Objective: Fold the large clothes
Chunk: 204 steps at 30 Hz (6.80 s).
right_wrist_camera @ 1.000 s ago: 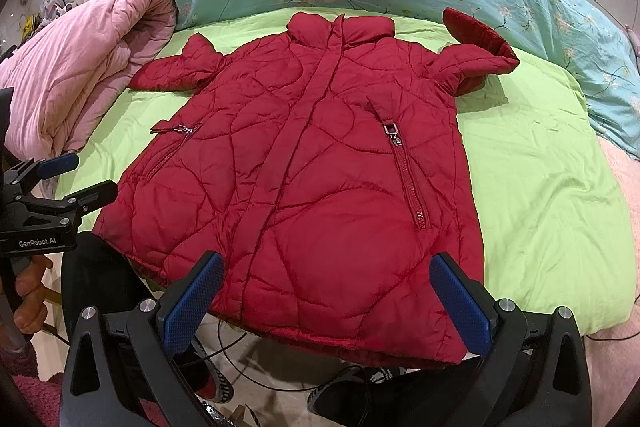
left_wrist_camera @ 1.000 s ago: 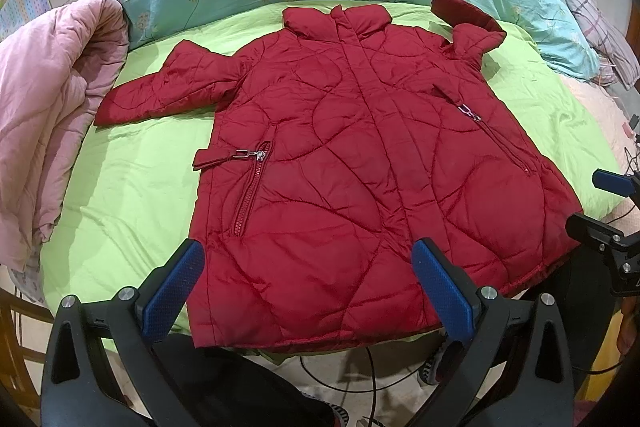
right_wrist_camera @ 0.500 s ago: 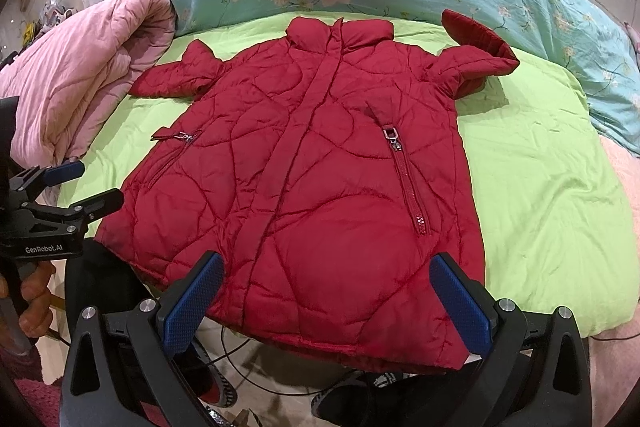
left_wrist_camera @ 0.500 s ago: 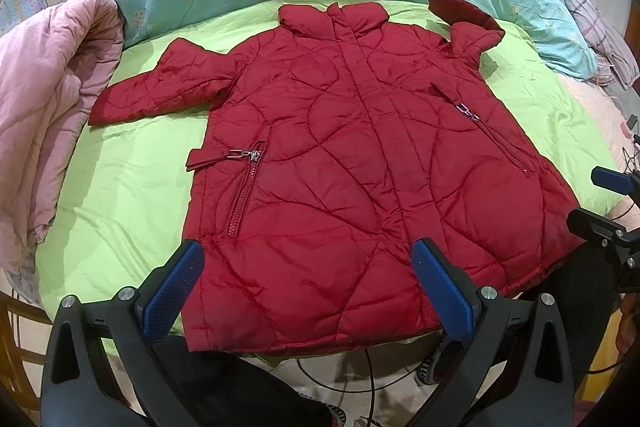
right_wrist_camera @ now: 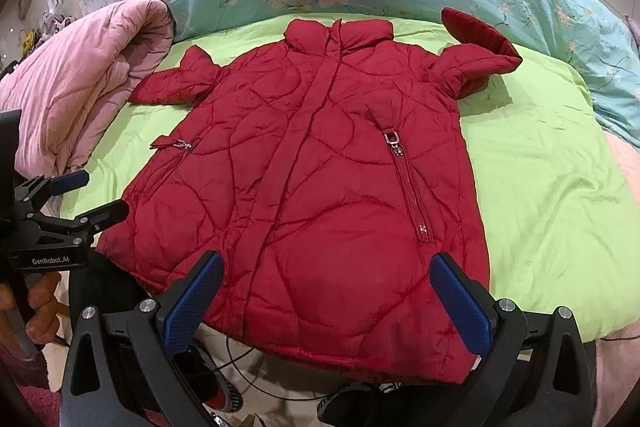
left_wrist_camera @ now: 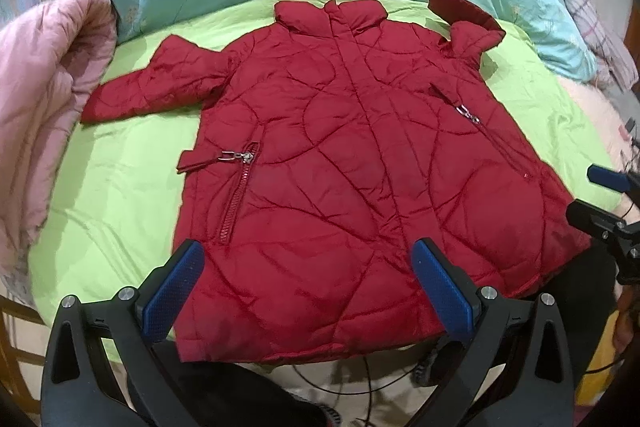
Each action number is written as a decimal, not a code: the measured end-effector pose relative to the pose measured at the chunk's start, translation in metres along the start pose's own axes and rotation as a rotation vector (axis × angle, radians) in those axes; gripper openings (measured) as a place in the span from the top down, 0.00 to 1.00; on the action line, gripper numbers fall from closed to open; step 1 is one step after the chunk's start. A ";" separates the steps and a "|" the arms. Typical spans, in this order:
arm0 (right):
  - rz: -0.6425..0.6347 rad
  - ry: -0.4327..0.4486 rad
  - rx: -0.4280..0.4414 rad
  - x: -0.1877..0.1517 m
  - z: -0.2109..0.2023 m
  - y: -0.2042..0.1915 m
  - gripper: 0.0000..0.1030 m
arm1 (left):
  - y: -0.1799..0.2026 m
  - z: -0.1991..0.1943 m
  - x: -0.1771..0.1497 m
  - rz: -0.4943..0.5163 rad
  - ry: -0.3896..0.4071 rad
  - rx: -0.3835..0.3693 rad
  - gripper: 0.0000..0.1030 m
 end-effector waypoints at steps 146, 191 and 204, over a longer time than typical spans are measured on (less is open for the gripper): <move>0.268 0.065 0.037 0.258 0.256 0.158 0.40 | -0.088 0.227 0.202 -0.119 -0.050 -0.279 0.89; 0.074 0.078 0.036 0.231 0.198 0.097 0.36 | -0.177 0.182 0.148 -0.387 0.020 -0.335 0.59; 0.044 0.090 0.152 0.192 0.152 0.045 0.35 | -0.268 0.192 0.131 -0.636 0.053 -0.273 0.59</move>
Point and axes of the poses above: each gripper's, at about its wrist camera, not at the fingertips, and z roughly the way its jaws point, y to its right, x to its top, the point moved 8 cm from there along z, roughly the way its jaws point, and after that the axes turned 3 degrees about -y, right-handed, at the moved point
